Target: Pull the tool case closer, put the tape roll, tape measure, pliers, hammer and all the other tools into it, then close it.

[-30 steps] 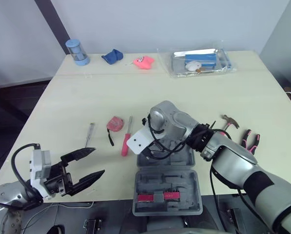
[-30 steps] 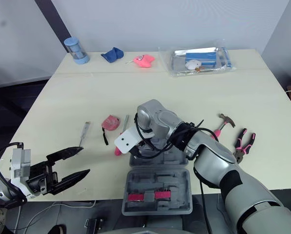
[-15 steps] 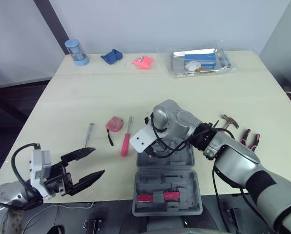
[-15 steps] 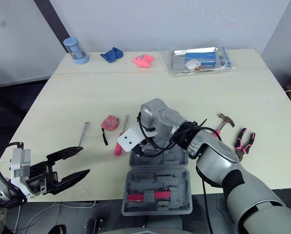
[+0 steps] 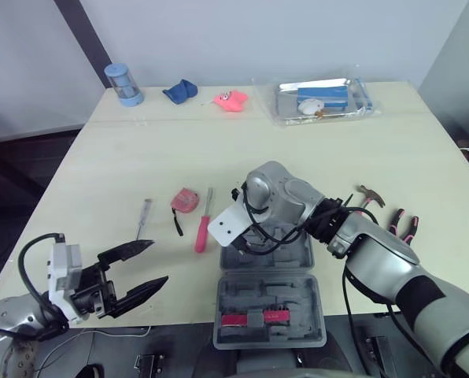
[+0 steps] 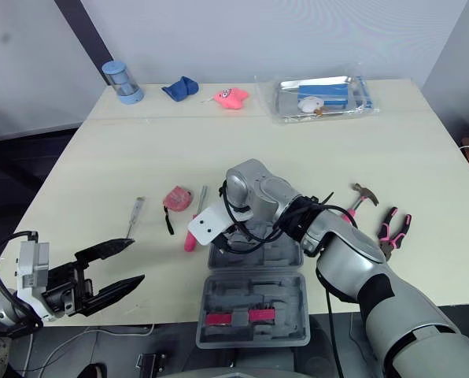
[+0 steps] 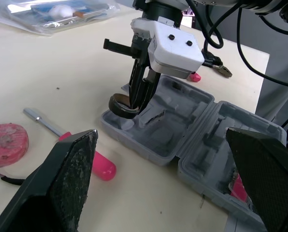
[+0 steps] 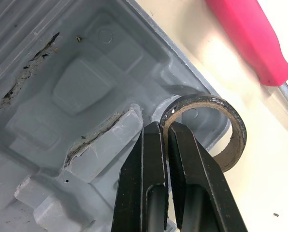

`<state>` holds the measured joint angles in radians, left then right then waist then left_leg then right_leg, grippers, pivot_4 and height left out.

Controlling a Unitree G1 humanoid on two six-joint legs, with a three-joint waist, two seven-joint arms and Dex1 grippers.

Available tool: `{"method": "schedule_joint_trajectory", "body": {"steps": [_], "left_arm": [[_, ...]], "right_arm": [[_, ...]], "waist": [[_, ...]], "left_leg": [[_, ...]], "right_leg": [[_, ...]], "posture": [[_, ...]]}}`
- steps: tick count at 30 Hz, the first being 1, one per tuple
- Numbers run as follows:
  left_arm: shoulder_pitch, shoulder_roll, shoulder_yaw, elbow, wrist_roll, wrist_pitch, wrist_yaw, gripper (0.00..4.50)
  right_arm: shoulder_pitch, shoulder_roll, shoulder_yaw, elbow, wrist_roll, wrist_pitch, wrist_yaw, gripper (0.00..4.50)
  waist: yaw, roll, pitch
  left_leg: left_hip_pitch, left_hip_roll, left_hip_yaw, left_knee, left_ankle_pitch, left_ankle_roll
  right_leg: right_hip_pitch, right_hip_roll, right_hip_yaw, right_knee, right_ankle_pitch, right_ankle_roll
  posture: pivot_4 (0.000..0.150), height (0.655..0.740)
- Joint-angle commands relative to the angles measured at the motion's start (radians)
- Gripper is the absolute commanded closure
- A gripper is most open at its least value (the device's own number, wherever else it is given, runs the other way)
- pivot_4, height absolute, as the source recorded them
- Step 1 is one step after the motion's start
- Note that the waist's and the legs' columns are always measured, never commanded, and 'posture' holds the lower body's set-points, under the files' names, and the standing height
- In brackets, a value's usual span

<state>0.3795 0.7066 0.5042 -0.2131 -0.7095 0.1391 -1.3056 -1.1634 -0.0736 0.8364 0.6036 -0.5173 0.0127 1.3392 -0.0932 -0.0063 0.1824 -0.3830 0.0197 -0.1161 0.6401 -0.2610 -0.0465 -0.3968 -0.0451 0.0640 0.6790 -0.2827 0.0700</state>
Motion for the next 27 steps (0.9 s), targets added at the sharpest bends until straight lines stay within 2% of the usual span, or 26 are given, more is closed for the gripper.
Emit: {"method": "schedule_joint_trajectory", "body": {"steps": [1, 2, 4, 5, 7, 8, 9, 15, 19, 23, 26, 27], "left_arm": [[0.005, 0.002, 0.03, 0.0, -0.008, -0.017, -0.009, 0.0], [0.005, 0.003, 0.03, 0.001, -0.009, -0.016, -0.009, 0.0], [0.004, 0.003, 0.028, 0.002, -0.01, -0.014, -0.01, 0.0], [0.004, 0.003, 0.027, 0.002, -0.009, -0.014, -0.01, 0.0], [0.002, 0.002, 0.026, 0.004, -0.009, -0.015, -0.01, 0.0], [0.002, 0.001, 0.026, 0.004, -0.008, -0.016, -0.01, 0.0], [0.002, 0.001, 0.026, 0.004, -0.008, -0.016, -0.009, 0.0], [0.002, -0.001, 0.024, 0.005, -0.007, -0.019, -0.009, 0.0], [-0.004, 0.002, 0.023, 0.008, -0.006, -0.02, -0.01, 0.0], [-0.028, 0.01, 0.016, 0.025, -0.001, -0.027, -0.018, 0.0], [-0.052, 0.019, 0.01, 0.043, -0.001, -0.026, -0.027, 0.0], [-0.06, 0.022, 0.008, 0.048, 0.0, -0.026, -0.031, 0.0]], "right_arm": [[-0.002, 0.007, -0.028, -0.053, 0.013, 0.003, 0.0, 3.83], [-0.001, 0.006, -0.03, -0.059, 0.014, 0.006, 0.003, 3.59], [0.0, 0.003, -0.031, -0.069, 0.017, 0.012, 0.006, 2.58], [0.001, 0.001, -0.03, -0.074, 0.018, 0.015, 0.01, 2.28], [0.001, 0.0, -0.029, -0.077, 0.019, 0.018, 0.011, 1.3], [0.001, -0.001, -0.029, -0.081, 0.02, 0.019, 0.011, 0.98], [0.001, -0.002, -0.029, -0.083, 0.021, 0.02, 0.012, 0.14], [-0.004, -0.008, -0.067, -0.106, 0.046, 0.047, 0.004, 0.05], [-0.029, 0.078, -0.189, -0.001, 0.137, 0.121, -0.079, 0.05], [0.032, 0.079, -0.309, -0.048, 0.232, 0.222, -0.119, 0.05], [0.089, 0.053, -0.345, -0.106, 0.274, 0.272, -0.118, 0.05], [0.108, 0.052, -0.362, -0.132, 0.292, 0.304, -0.128, 0.27]], "waist": [[0.0, 0.0, 0.0], [0.0, 0.0, 0.0], [0.0, 0.0, 0.0], [0.0, 0.0, 0.0], [0.0, 0.0, 0.0], [0.0, 0.0, 0.0], [0.0, 0.0, 0.0], [0.0, 0.0, 0.0], [-0.002, 0.0, 0.0], [0.001, 0.0, 0.0], [0.01, -0.001, -0.001], [0.011, -0.001, 0.0]], "left_leg": [[0.0, 0.0, 0.0, 0.0, 0.0, 0.0], [0.0, 0.0, 0.0, 0.0, 0.0, 0.0], [0.0, 0.0, 0.0, 0.0, 0.0, 0.0], [0.0, 0.0, 0.0, 0.0, 0.0, 0.0], [0.0, 0.0, 0.0, 0.0, 0.0, 0.0], [0.0, 0.0, 0.0, 0.0, 0.0, 0.0], [0.0, 0.0, 0.0, 0.0, 0.0, 0.0], [0.0, 0.0, 0.0, 0.0, 0.0, 0.0], [0.0, 0.0, 0.0, -0.001, 0.0, 0.0], [-0.001, 0.0, 0.0, -0.002, 0.001, -0.002], [-0.001, 0.0, 0.0, -0.002, 0.001, -0.002], [-0.001, 0.0, 0.0, -0.002, 0.001, -0.002]], "right_leg": [[0.0, 0.0, 0.0, 0.0, 0.0, 0.0], [0.0, 0.0, 0.0, 0.0, 0.0, 0.0], [0.0, 0.0, 0.0, 0.0, 0.0, 0.0], [0.0, 0.0, 0.0, 0.0, 0.0, 0.0], [0.0, 0.0, 0.0, 0.0, 0.0, 0.0], [0.0, 0.0, 0.0, 0.0, 0.0, 0.0], [0.0, 0.0, 0.0, 0.0, 0.0, 0.0], [0.0, 0.0, 0.0, 0.0, 0.0, 0.0], [0.0, 0.0, 0.0, 0.0, 0.0, 0.0], [-0.001, 0.0, 0.0, 0.0, 0.0, 0.0], [-0.001, 0.0, 0.0, -0.001, 0.0, 0.0], [-0.001, -0.001, 0.0, -0.001, 0.0, 0.0]], "posture": [[0.15, 0.74], [0.15, 0.74], [0.15, 0.74], [0.15, 0.74], [0.15, 0.74], [0.15, 0.74], [0.15, 0.74], [0.15, 0.74], [0.15, 0.74], [0.15, 0.74], [0.15, 0.74], [0.15, 0.74]]}}
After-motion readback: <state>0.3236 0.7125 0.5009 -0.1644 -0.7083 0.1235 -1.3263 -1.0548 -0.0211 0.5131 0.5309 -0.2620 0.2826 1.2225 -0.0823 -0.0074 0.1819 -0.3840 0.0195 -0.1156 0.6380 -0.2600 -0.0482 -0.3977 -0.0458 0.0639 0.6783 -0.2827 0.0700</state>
